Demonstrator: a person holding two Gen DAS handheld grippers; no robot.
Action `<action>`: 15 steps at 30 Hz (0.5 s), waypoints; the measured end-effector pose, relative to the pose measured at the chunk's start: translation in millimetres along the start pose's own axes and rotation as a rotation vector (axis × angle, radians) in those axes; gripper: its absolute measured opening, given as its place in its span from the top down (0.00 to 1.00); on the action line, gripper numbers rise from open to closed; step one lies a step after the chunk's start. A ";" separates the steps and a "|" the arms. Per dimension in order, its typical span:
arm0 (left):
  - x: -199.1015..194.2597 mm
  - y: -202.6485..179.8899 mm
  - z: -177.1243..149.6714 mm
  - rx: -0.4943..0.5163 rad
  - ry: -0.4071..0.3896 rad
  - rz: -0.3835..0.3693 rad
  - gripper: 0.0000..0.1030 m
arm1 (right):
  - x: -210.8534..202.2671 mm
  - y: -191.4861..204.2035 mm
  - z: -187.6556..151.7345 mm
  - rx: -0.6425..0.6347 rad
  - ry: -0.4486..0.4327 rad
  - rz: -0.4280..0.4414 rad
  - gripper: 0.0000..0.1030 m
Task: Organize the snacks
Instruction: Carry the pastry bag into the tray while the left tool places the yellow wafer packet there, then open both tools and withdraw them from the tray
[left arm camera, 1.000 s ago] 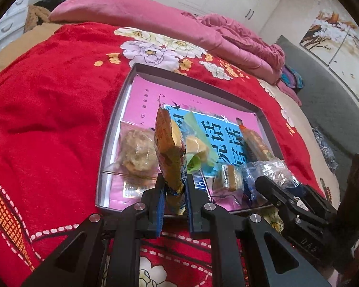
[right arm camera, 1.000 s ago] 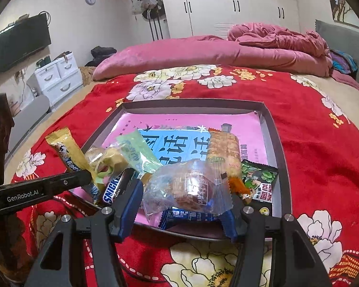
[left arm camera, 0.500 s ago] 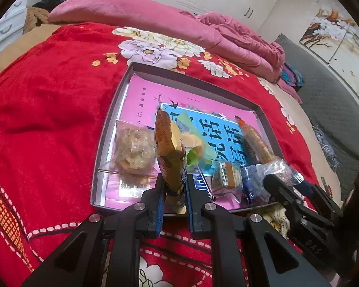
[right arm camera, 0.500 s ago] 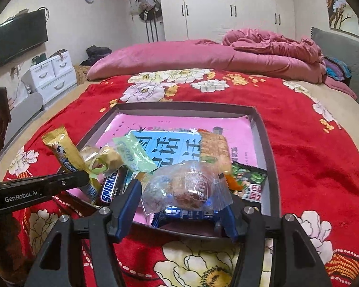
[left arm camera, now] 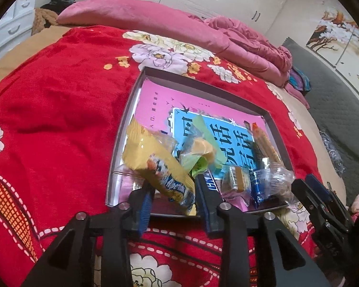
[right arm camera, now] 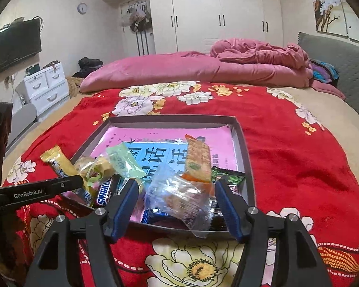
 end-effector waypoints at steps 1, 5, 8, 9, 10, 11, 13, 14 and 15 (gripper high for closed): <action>-0.9 0.2 -0.1 0.000 -0.004 0.006 0.65 | -0.9 -1.3 -0.5 0.006 -0.002 -0.004 0.36; -5.1 2.3 -0.4 -0.004 -0.016 0.010 0.61 | -4.5 -8.4 -2.3 0.034 -0.009 -0.014 0.33; -7.3 3.8 -0.7 -0.010 -0.025 0.020 0.51 | -7.2 -16.6 -2.9 0.064 -0.012 -0.017 0.32; -8.3 4.4 -0.9 -0.011 -0.028 0.020 0.51 | -7.9 -19.7 -3.0 0.075 -0.013 -0.019 0.32; -8.6 4.4 -0.7 -0.012 -0.030 0.021 0.51 | -8.6 -22.5 -3.3 0.086 -0.014 -0.020 0.32; -9.2 4.2 -0.8 -0.010 -0.032 0.025 0.50 | -9.5 -25.2 -3.4 0.096 -0.016 -0.023 0.32; -9.9 3.1 -1.0 -0.003 -0.035 0.038 0.50 | -10.6 -29.0 -3.3 0.111 -0.019 -0.030 0.32; -10.4 2.2 -1.1 0.002 -0.037 0.043 0.48 | -11.6 -31.3 -3.2 0.119 -0.023 -0.035 0.32; -10.8 1.4 -1.2 0.005 -0.038 0.047 0.44 | -12.3 -32.7 -3.1 0.124 -0.025 -0.037 0.32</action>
Point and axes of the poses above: each gripper's, at about its wrist camera, not at the fingertips, and x roughly the way its jaws point, y to its left, z to its top, the point moved 1 cm from there along x, roughly the way its jaws point, and after that the axes turned 13 degrees about y, right-handed, at the moved point
